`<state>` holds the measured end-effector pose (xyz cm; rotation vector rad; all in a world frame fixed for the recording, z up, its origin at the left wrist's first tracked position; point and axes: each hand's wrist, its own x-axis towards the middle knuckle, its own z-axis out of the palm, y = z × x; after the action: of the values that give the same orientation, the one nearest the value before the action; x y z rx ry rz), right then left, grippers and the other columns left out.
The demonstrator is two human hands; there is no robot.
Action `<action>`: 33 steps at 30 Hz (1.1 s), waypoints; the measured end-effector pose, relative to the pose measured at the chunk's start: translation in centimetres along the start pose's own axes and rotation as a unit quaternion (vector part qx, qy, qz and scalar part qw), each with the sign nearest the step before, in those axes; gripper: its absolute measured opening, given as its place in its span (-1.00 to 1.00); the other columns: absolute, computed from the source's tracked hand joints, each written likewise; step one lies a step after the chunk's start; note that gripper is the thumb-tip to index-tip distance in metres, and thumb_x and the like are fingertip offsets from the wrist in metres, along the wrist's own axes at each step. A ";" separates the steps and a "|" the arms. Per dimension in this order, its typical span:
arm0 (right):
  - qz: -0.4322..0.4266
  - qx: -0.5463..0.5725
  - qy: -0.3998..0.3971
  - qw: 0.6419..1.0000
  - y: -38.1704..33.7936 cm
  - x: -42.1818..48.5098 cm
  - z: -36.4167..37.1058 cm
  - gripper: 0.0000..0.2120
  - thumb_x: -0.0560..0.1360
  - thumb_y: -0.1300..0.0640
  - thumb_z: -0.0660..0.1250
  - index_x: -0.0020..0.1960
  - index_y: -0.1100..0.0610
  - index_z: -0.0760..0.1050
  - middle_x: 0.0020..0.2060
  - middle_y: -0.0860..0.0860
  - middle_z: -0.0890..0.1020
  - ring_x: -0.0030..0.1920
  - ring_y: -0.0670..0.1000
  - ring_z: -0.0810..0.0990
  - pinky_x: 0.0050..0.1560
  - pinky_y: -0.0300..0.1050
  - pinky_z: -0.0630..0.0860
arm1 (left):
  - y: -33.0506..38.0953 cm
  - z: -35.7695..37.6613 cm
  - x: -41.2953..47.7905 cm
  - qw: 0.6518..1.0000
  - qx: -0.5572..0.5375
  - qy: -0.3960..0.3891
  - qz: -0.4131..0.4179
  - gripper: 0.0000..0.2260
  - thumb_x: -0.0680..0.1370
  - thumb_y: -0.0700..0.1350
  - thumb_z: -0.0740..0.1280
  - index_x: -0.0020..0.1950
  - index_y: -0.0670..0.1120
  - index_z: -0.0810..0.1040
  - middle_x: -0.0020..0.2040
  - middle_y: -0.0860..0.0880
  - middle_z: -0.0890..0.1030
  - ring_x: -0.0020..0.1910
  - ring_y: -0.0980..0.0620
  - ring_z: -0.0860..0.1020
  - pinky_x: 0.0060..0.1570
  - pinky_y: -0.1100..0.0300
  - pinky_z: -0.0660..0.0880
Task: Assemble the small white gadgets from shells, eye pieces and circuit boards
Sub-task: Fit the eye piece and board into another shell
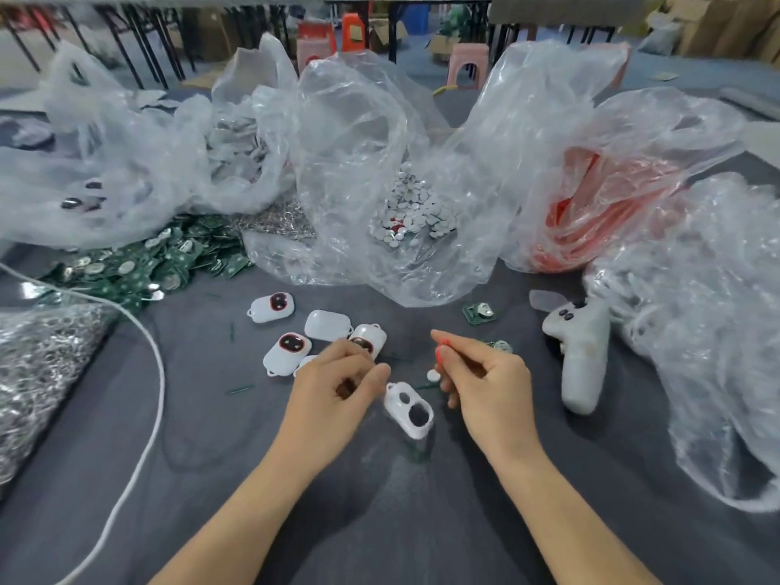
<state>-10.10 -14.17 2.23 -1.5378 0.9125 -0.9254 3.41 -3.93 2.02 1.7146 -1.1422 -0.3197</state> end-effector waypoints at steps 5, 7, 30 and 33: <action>-0.055 -0.064 -0.047 0.995 -0.3 -0.5 0.4 -0.78 0.47 0.26 0.40 0.04 0.01 0.67 -0.30 -0.07 0.54 -0.41 -0.15 0.46 -0.23 -0.24 0.42 | 0.1 0.1 -0.4 1.000 -0.013 0.003 0.001 -0.85 0.49 -0.23 0.42 -0.17 0.03 0.57 -0.26 0.12 0.57 -0.31 0.14 0.49 -0.34 0.40 0.35; -0.076 -0.071 -0.073 0.992 -0.5 -1.0 0.8 -0.77 0.47 0.28 0.41 0.07 0.05 0.66 -0.31 -0.09 0.50 -0.35 -0.16 0.49 -0.23 -0.35 0.39 | 0.2 0.0 -0.6 1.000 -0.006 -0.015 0.025 -0.86 0.49 -0.15 0.41 -0.07 0.10 0.58 -0.24 0.23 0.58 -0.34 0.18 0.47 -0.34 0.44 0.34; 0.052 0.074 -0.128 0.988 -1.7 -0.2 -0.7 -0.78 0.42 0.35 0.42 -0.05 0.07 0.64 -0.20 -0.01 0.72 -0.23 -0.08 0.66 -0.16 -0.26 0.58 | 0.4 -0.3 -1.2 0.985 0.015 -0.131 0.110 -0.32 0.41 -0.38 0.18 0.48 0.06 0.25 0.29 0.14 0.52 0.21 0.30 0.46 0.18 0.46 0.33; 0.018 0.010 -0.083 0.996 -1.2 0.2 -1.2 -0.83 0.41 0.30 0.46 -0.09 0.05 0.64 -0.22 -0.05 0.71 -0.20 -0.13 0.64 -0.12 -0.31 0.53 | 0.3 0.1 -1.3 0.967 0.032 -0.224 0.116 -0.25 0.33 -0.34 0.18 0.49 0.09 0.17 0.35 0.10 0.47 0.34 0.28 0.38 0.28 0.39 0.29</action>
<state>-11.01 -14.67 3.59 -1.5514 0.8061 -0.7667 2.53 -2.91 1.87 1.5835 -1.6817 -0.5463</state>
